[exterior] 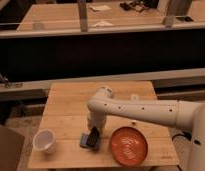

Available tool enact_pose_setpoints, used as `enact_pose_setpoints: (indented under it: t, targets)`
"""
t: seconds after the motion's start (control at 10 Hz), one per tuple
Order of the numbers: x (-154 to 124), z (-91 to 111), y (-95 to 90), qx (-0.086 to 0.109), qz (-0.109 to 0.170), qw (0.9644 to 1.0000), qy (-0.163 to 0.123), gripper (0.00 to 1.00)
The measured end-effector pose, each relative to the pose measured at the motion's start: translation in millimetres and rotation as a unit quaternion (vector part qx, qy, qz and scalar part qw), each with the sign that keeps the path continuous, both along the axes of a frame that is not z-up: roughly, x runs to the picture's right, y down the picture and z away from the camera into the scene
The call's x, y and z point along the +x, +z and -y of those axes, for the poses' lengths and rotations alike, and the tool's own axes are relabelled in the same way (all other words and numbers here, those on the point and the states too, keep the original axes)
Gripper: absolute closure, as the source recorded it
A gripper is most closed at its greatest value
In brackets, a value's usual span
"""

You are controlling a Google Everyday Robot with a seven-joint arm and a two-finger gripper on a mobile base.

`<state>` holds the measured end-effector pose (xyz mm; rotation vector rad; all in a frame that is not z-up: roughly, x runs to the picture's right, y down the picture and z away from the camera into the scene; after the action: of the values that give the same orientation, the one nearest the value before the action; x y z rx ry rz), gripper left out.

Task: Place the eraser on the white sponge

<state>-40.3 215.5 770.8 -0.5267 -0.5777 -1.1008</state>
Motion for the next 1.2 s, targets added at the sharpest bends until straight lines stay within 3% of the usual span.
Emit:
enact_pose_setpoints:
  t: [0.8,1.0,1.2]
  targets:
    - [-5.7,-8.1,-4.0,0.015,0.009,0.9996,-0.023,0.94]
    - [-5.4,-9.2,-4.2,0.021,0.008,0.9994,-0.027,0.87]
    - [-9.5,-10.4,-4.8,0.023,0.01,0.9991,-0.033,0.94]
